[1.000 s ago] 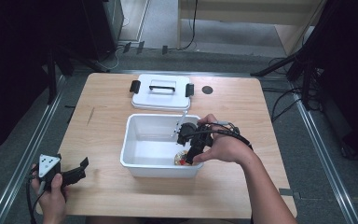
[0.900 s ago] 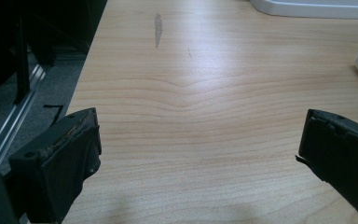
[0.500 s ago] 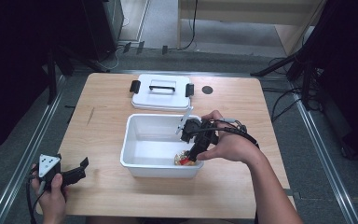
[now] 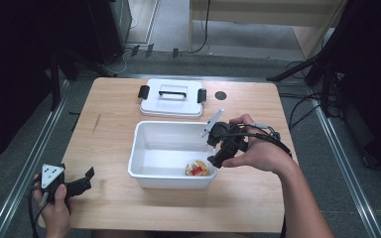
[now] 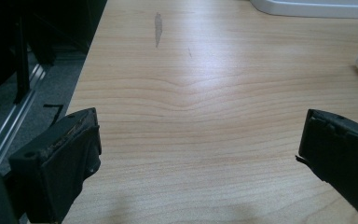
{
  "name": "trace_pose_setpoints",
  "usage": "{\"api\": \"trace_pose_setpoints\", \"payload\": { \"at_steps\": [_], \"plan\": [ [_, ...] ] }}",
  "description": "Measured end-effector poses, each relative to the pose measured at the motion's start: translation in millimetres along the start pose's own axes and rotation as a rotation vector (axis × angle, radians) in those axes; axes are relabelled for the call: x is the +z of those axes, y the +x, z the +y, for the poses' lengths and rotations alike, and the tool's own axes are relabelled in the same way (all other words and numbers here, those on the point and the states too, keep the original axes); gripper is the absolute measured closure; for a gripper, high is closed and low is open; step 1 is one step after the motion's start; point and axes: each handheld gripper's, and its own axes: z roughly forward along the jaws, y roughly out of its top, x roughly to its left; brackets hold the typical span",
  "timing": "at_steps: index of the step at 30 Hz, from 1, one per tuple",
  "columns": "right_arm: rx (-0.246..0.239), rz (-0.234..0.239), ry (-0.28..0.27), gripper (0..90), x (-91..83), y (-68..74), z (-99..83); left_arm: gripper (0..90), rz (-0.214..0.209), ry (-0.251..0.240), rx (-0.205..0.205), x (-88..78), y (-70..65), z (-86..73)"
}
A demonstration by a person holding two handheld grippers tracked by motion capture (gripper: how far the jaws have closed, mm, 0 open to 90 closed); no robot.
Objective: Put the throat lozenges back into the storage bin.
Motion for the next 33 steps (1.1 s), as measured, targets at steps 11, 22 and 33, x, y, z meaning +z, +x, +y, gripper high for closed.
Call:
{"api": "trace_pose_setpoints", "payload": {
  "at_steps": [11,22,33],
  "plan": [
    [0.054,-0.017,0.0,21.7,-4.6,-10.6,-27.0,0.0,0.0,0.002,0.004,-0.1,-0.1,0.0],
    [0.135,-0.017,-0.003,21.4,5.4,-16.0,-55.3,0.0,0.0,0.002,0.007,-0.4,0.0,0.0],
    [0.277,-0.02,-0.022,20.2,28.3,-19.0,-101.8,0.0,0.003,0.003,0.011,-0.4,-0.5,0.0]
  ]
}}
